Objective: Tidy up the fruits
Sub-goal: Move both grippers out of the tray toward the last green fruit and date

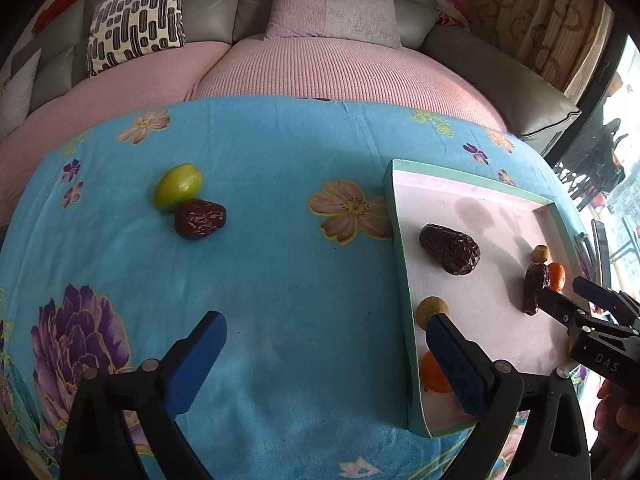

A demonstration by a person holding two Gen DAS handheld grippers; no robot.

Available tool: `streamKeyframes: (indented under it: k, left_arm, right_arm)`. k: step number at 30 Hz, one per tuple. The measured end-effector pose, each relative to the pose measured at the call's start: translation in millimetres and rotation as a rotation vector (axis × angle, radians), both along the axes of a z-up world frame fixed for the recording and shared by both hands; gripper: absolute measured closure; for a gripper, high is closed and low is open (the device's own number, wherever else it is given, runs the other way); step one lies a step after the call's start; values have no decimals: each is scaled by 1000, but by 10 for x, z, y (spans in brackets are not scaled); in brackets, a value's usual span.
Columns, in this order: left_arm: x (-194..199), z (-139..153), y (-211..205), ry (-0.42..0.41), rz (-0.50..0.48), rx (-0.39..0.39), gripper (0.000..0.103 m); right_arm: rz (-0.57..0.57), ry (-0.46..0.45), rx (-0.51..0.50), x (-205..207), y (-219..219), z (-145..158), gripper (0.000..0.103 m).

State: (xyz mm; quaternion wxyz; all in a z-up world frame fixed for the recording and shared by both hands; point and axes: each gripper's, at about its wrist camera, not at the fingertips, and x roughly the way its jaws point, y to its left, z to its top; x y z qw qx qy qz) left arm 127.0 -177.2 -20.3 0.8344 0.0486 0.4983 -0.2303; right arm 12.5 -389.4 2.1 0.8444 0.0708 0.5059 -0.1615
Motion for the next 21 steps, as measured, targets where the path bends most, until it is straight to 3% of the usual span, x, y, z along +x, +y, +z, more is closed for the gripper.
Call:
streamKeyframes:
  k: [2,5,21]
  left_arm:
    - [6,-9,4,-3,3,3,0]
    - [18,-22,21,-9,9,9,0]
    - [62,149,222,-85,61,13,0]
  right_arm:
    - [4,-2,-1,2,6,-4,21]
    - [18,-11,-7,4,24,-4,8]
    - [79,-118,21,63,200,94,8]
